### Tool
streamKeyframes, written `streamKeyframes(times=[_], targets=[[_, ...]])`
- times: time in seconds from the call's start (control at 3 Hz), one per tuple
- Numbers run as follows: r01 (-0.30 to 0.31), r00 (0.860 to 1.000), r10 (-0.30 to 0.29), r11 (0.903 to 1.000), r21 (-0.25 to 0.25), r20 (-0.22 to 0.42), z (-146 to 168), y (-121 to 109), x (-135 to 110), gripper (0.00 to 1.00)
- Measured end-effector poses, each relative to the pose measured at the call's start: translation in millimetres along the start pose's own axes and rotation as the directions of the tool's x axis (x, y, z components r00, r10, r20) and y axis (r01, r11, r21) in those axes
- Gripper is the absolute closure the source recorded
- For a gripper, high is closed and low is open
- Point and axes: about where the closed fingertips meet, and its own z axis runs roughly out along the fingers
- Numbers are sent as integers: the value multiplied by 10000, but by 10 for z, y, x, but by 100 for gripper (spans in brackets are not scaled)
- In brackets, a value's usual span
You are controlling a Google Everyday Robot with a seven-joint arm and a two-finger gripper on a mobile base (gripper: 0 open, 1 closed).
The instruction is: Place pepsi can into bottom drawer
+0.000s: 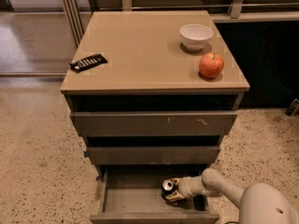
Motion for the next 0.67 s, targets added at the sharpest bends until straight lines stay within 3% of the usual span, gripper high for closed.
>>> streamKeyframes(times=[0.33,0.67], targets=[[266,9993,-268,9996,75,279,113,-144,-116,0],[274,9992,-276,9996,76,285,116,-149,-119,0]])
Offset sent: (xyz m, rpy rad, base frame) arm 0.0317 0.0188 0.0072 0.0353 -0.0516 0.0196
